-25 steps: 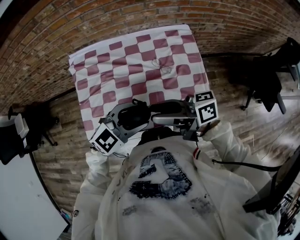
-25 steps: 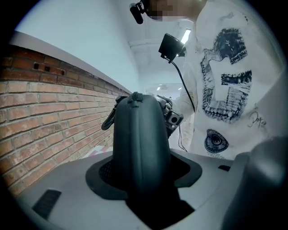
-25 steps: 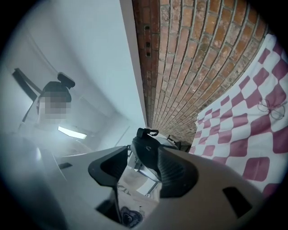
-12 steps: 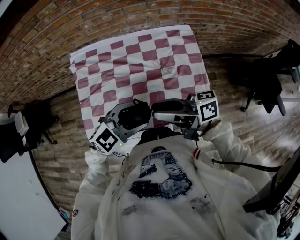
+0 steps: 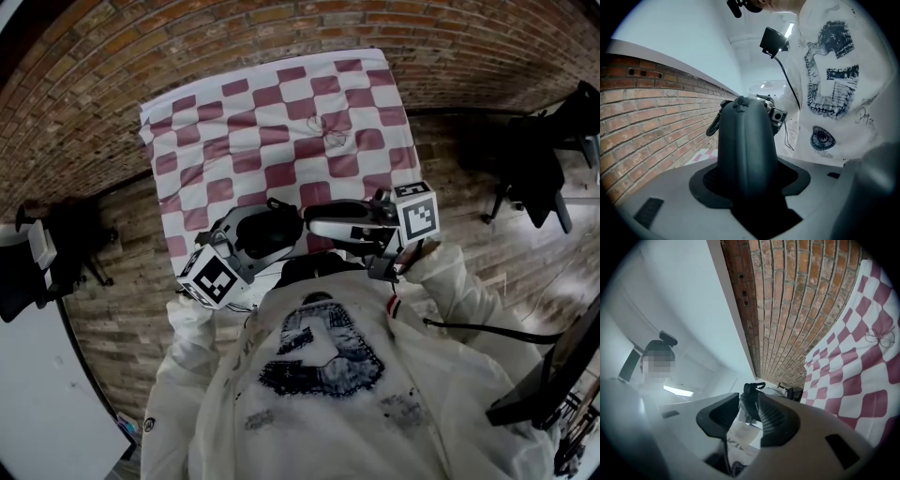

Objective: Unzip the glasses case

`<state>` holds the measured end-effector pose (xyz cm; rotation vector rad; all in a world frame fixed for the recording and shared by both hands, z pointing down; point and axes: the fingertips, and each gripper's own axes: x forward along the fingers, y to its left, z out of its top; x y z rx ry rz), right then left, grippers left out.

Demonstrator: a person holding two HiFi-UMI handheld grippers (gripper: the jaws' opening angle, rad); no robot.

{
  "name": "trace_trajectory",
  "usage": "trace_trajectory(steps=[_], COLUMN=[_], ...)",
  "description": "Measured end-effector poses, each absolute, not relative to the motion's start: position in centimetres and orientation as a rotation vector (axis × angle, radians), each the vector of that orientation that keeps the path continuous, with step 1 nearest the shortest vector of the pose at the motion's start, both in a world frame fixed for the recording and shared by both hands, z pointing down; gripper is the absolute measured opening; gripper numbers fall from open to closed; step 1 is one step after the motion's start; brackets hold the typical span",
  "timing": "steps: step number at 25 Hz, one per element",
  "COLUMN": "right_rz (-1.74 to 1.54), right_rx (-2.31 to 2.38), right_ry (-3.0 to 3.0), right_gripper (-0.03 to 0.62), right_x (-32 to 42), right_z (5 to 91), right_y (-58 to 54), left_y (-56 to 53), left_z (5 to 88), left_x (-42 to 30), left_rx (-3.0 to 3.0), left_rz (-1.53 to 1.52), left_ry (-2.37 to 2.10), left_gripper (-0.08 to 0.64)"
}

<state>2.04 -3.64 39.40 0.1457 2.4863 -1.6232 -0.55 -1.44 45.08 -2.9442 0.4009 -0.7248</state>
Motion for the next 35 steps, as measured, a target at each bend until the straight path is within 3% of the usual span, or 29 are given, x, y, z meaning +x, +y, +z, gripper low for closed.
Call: trace_trajectory(steps=[9,19,35], right_rz=[-1.649,-1.648,-1.653], right_rx=[0.137,0.109,0.051], right_ry=[2.518,2.564,2.643], right_gripper=[0.13,0.049,0.014], right_x=[1.7,1.7,1.6], right_z=[40.1,40.8,41.9], right_y=[-3.4,-3.3,-3.3], left_y=[-1.8,-1.7,-1.7], left_z=[44.5,44.8,45.8], left_x=[-0.4,-0.5,-1.0], left_rx=[-2.953,-2.945,-2.894], left_rz=[-0.703,-0.727,-0.805], left_ry=[0.405,0.402,0.399], left_gripper=[0.264,0.264,0.264])
